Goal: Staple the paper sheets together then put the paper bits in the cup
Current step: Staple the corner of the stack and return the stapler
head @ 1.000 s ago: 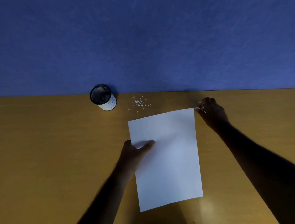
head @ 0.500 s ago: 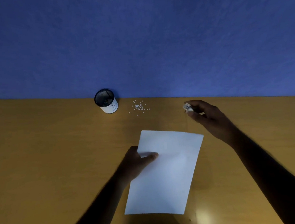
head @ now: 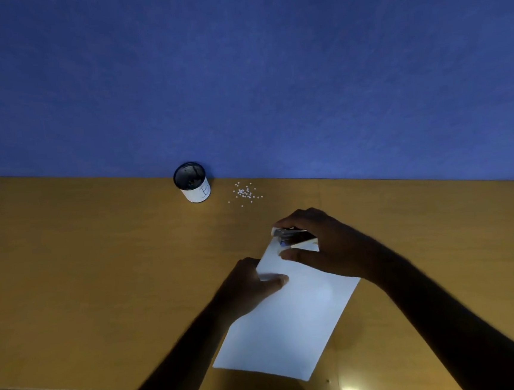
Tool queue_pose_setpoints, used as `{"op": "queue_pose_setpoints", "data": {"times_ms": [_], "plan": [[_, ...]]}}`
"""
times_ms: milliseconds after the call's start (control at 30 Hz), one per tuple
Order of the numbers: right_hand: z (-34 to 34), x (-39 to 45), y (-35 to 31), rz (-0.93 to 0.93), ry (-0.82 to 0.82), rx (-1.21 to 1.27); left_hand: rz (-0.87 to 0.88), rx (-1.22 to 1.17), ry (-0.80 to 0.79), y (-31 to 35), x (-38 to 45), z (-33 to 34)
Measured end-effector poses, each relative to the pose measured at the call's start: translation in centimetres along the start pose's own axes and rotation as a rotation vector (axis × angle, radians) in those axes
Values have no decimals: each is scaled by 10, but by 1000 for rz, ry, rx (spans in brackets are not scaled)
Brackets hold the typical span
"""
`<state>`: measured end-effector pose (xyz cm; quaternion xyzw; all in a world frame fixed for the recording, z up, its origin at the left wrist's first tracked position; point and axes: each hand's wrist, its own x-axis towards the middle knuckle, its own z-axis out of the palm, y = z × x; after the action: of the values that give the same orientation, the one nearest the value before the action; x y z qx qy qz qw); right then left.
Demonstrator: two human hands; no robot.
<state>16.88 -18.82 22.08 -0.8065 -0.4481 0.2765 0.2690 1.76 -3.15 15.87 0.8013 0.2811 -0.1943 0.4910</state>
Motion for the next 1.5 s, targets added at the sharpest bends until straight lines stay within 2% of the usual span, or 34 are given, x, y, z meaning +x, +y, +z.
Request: {"op": "queue_pose_setpoints", "data": {"times_ms": [600,1500], "plan": [[10,-15,-21,-74,7,-52,14,74,51,0,-22,3],[19,-16,-19,-115,54,-120,-24,99,7,-2,-21,5]]}}
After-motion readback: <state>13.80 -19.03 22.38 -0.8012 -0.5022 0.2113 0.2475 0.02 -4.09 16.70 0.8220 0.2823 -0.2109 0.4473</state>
